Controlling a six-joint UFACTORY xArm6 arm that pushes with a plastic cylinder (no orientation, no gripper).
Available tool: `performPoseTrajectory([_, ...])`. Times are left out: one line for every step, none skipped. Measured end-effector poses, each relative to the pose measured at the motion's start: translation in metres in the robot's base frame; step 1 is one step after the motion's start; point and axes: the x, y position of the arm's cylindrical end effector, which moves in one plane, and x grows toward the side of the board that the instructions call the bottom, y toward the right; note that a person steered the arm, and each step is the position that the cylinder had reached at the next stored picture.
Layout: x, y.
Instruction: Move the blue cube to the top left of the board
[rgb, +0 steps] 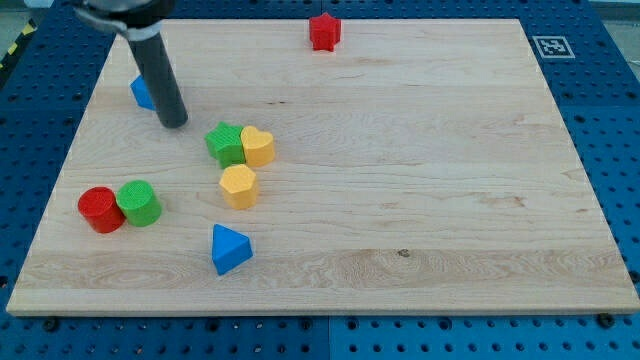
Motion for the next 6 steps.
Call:
performPoseTrajectory([0.006,-0.009])
performPoseTrajectory([-0.015,-0.026])
performPoseTrajectory([-0.019,-0.027])
performPoseTrajectory([-0.02,-0.029])
performPoseTrajectory([-0.042,-0.029])
performPoseTrajectory([-0.065,-0.029])
